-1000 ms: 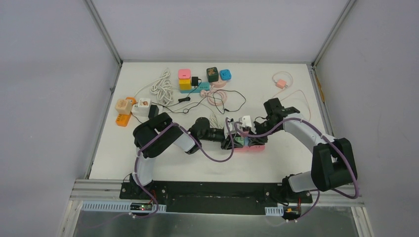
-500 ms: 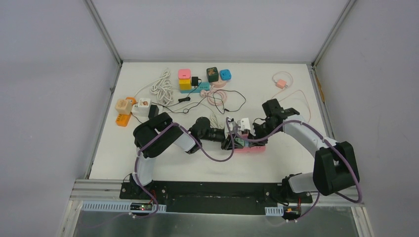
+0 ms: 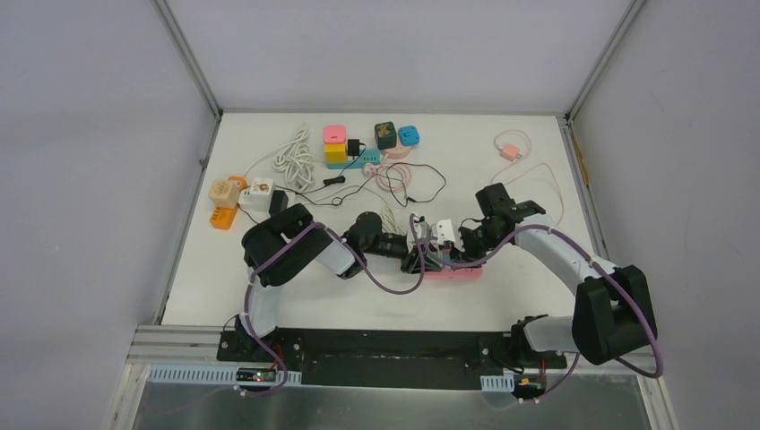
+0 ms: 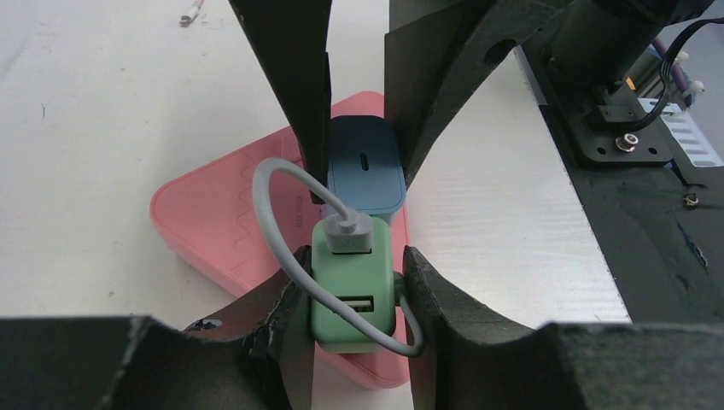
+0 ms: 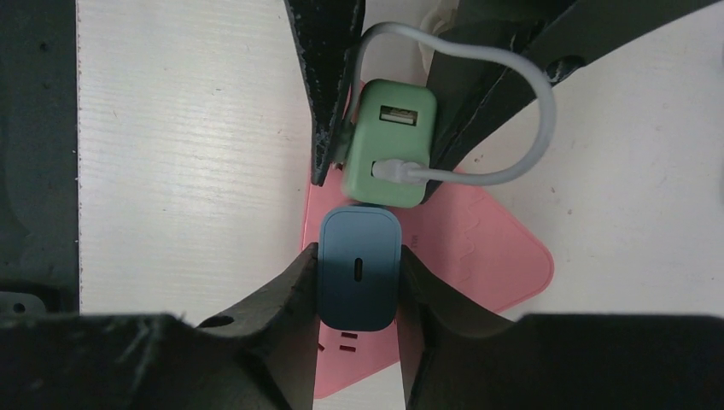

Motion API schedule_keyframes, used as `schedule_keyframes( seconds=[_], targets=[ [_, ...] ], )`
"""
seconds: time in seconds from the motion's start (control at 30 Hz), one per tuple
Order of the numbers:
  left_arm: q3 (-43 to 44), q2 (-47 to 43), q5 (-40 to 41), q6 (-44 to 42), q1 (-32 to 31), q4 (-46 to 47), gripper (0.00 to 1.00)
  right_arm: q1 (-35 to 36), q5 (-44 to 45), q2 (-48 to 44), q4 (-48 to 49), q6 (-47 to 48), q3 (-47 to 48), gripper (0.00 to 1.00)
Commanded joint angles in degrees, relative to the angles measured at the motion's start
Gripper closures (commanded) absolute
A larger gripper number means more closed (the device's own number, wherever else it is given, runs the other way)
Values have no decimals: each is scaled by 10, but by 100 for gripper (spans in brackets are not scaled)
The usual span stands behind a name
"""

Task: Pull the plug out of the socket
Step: Remove the plug from the socket.

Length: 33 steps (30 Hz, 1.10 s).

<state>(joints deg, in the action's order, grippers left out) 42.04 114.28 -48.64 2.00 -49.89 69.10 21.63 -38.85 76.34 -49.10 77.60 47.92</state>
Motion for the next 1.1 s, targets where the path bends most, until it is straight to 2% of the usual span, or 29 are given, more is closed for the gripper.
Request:
schedule_keyframes(
  seconds=[0.0, 0.27, 0.5, 0.67, 0.9, 1.07],
  targets=[
    [15, 8, -8, -2, -3, -7, 100, 27, -13, -2, -23, 29, 1, 100],
    [13, 7, -10, -2, -2, -6, 100, -27, -80, 37, -54, -18, 47, 100],
    [12, 6, -10, -3, -3, -5, 100, -9, -53, 7, -42, 17, 15, 100],
    [14, 7, -9, -3, -3, -6, 100, 9, -49, 7, -71, 54, 21, 100],
    [15, 9, -10, -4, -3, -9, 100, -14, -65, 35, -63, -11, 53, 100],
    [14, 7, -10, -4, -2, -8, 100, -24, -71, 33, -65, -9, 51, 100]
  ],
)
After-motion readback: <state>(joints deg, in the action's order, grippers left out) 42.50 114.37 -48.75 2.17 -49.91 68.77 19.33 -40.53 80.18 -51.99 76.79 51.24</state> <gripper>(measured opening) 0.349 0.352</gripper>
